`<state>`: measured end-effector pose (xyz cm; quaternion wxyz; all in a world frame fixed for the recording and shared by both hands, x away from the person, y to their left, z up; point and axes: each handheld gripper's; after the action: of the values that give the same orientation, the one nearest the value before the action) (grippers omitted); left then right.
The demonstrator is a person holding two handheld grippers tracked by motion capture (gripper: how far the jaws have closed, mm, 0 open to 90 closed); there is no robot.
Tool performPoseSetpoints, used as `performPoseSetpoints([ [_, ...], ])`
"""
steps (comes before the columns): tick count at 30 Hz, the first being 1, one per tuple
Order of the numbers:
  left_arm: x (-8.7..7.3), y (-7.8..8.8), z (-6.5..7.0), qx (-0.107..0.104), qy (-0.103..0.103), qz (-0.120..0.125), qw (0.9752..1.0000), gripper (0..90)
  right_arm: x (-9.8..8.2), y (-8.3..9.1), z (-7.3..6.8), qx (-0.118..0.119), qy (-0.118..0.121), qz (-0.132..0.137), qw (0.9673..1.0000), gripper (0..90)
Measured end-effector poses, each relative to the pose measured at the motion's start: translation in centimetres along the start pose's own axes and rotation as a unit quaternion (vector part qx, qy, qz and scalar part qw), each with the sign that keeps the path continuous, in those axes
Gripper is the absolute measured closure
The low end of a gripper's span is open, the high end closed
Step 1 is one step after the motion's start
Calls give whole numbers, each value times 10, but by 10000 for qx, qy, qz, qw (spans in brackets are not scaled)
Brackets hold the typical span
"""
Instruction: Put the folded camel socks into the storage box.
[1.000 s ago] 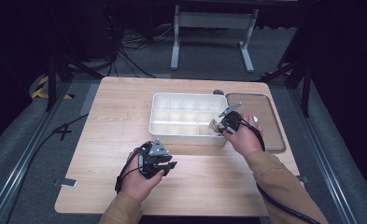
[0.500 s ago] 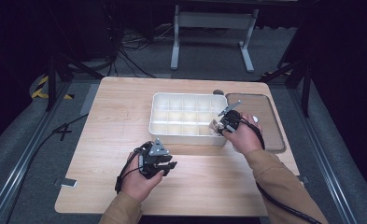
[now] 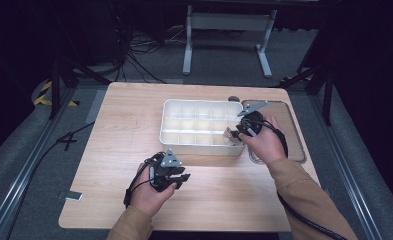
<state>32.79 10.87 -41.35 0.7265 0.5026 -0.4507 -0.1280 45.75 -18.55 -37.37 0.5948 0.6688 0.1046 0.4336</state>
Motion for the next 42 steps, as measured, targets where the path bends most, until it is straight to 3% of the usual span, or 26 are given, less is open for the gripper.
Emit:
performPoseSetpoints([
  [5,-1,-2,-1,-13,-10,-17,10000,689,8,-17,-8,269,57,-12,9996,653],
  [8,0,-2,-1,-16,-12,-15,10000,689,9,-26,-7,226,84,-115,9996,655],
  [10,-1,-1,-2,-27,-14,-20,10000,688,6,-32,-3,98,117,-368,9992,680],
  [15,0,-3,-1,-38,-36,-35,10000,686,-1,-35,3,107,79,-680,9976,726],
  [19,0,-3,0,-34,-30,-53,10000,686,-7,-41,8,155,84,-1087,9939,785],
  [21,0,-3,0,-34,-23,-49,10000,686,-7,-44,9,167,102,-1169,9930,800],
  [24,0,-4,0,-38,-25,-51,10000,686,-3,-49,8,75,157,-1407,9899,809],
  [28,0,-3,-1,-41,-19,-39,10000,685,2,-55,10,169,121,-1699,9852,819],
  [34,0,-2,0,-47,-36,-5,10000,685,2,-53,12,213,84,-1634,9863,807],
  [42,1,-3,1,-32,-33,-36,10000,685,5,-18,14,165,-31,-1311,9912,774],
])
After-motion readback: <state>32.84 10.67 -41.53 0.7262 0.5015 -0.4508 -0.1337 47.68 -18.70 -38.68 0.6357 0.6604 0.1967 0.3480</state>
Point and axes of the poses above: each handheld gripper's, and its own axes: y roughly backward along the jaws, x roughly out of its top, z roughly to its right, and after that the axes turned 12 degrees about -z, right-handed
